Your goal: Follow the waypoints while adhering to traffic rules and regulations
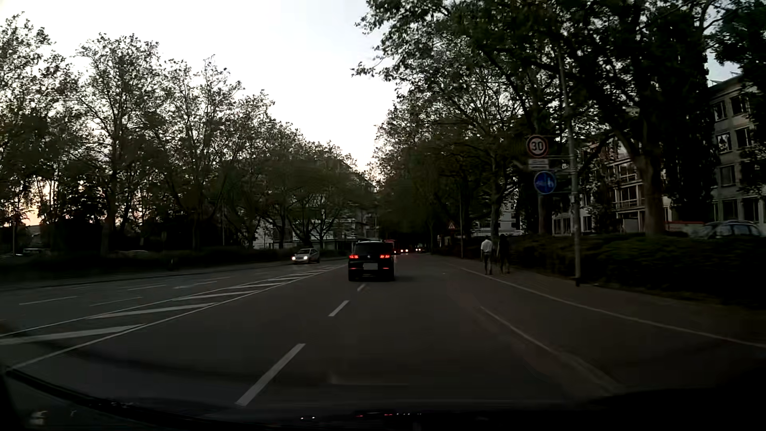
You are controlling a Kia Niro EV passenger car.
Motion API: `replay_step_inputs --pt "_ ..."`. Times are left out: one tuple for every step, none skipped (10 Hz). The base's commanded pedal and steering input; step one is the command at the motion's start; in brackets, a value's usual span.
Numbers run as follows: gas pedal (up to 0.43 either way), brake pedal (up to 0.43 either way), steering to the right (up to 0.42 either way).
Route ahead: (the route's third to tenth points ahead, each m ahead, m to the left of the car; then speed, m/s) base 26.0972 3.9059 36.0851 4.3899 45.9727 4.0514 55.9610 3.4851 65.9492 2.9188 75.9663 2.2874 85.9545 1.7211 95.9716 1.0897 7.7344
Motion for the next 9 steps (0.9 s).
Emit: replay_step_inputs --pt "0.150 0.000 -0.005" --pt "0.150 0.000 -0.005" --pt "0.150 0.000 -0.005" --pt "0.150 0.000 -0.004" --pt "0.150 0.000 -0.003" --pt "0.150 0.000 -0.003" --pt "0.150 0.000 -0.004" --pt "0.150 0.000 -0.003" --pt "0.150 0.000 -0.003"
